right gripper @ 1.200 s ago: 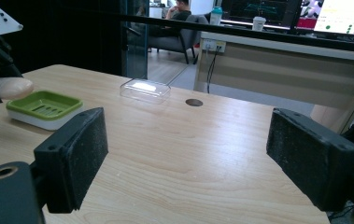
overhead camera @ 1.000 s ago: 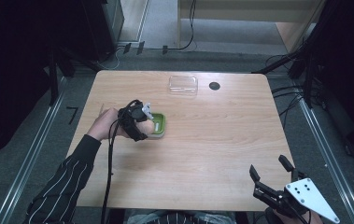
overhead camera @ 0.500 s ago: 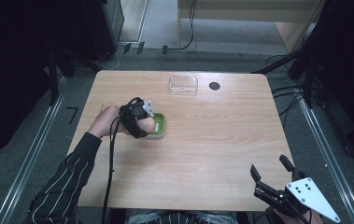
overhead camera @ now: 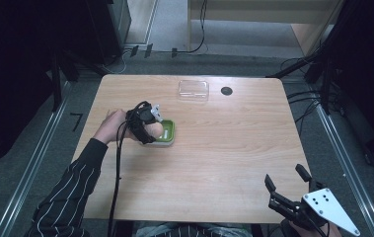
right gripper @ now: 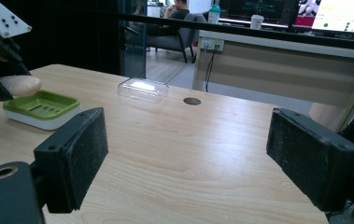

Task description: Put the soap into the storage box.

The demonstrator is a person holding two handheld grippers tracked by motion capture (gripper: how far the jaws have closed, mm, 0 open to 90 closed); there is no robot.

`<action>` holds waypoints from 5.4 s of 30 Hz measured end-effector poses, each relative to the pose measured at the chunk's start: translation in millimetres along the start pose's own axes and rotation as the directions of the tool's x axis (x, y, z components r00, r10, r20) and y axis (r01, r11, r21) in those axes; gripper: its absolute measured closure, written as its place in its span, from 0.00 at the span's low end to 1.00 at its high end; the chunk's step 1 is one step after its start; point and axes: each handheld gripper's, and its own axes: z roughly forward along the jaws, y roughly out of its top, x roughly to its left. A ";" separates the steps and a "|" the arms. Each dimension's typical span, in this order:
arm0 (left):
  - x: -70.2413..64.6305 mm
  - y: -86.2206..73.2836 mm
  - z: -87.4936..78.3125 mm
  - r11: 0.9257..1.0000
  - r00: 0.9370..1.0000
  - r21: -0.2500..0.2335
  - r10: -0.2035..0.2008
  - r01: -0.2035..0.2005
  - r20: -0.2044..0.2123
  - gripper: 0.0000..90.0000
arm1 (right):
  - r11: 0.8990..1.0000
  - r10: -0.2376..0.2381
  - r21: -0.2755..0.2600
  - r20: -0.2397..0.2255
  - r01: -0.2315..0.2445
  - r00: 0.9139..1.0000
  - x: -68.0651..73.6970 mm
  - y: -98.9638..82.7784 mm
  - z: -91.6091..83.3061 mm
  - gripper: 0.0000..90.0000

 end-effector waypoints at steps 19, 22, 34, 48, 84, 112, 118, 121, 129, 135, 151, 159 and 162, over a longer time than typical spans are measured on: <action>10.9 -1.6 4.8 0.999 0.999 -0.032 0.034 -0.034 -0.009 0.38 | 1.000 -0.003 0.009 0.011 0.003 1.000 0.6 0.5 0.2 0.15; 10.9 0.7 8.4 0.998 0.999 -0.035 0.047 -0.047 -0.004 0.38 | 1.000 -0.003 0.006 0.012 0.003 1.000 0.6 0.5 -0.1 0.15; 15.2 5.3 16.6 0.996 0.996 -0.039 0.084 -0.084 -0.006 0.38 | 1.000 -0.006 0.010 0.011 0.006 1.000 0.9 0.4 -0.2 0.15; 21.5 8.9 31.6 0.996 0.996 -0.027 0.084 -0.084 -0.004 0.38 | 1.000 -0.005 0.011 0.016 0.005 1.000 0.2 0.2 -0.1 0.15; 32.3 5.5 57.1 0.999 0.999 -0.002 -0.053 0.053 0.013 0.37 | 1.000 -0.005 0.015 0.025 0.005 1.000 0.3 0.1 -3.3 0.15; 30.7 2.5 33.9 0.986 0.986 -0.003 -0.165 0.165 -0.004 0.13 | 1.000 -0.003 0.011 0.022 0.003 1.000 0.2 0.3 -3.4 0.15; 23.6 2.5 25.7 0.978 0.979 0.050 -0.203 0.203 0.007 0.06 | 1.000 -0.003 0.010 0.020 0.003 1.000 0.4 0.4 -2.9 0.15; 17.6 3.1 19.9 0.975 0.977 0.065 -0.215 0.214 0.005 0.03 | 1.000 -0.006 0.007 0.018 0.006 1.000 0.4 0.5 -2.4 0.15; -2.9 2.6 6.6 0.970 0.975 0.092 -0.224 0.223 0.002 0.01 | 1.000 -0.005 0.006 0.016 0.004 1.000 0.4 0.6 -2.2 0.15; -15.5 -2.8 -2.2 0.964 0.968 0.091 -0.251 0.251 -0.005 0.00 | 1.000 -0.004 0.006 0.014 0.004 1.000 0.1 0.5 -2.0 0.15; -51.7 -21.3 -7.5 0.953 0.959 0.112 -0.283 0.280 0.011 0.00 | 1.000 -0.002 0.006 0.011 0.002 1.000 0.1 0.5 -1.9 0.15; -73.0 -30.1 -10.6 0.950 0.956 0.120 -0.292 0.289 0.007 0.00 | 1.000 -0.001 0.006 0.014 0.001 1.000 -0.1 0.5 -1.9 0.15; -80.5 -33.3 -10.5 0.954 0.960 0.119 -0.279 0.276 0.009 0.00 | 1.000 -0.002 0.007 0.012 0.002 1.000 0.0 0.5 -1.9 0.15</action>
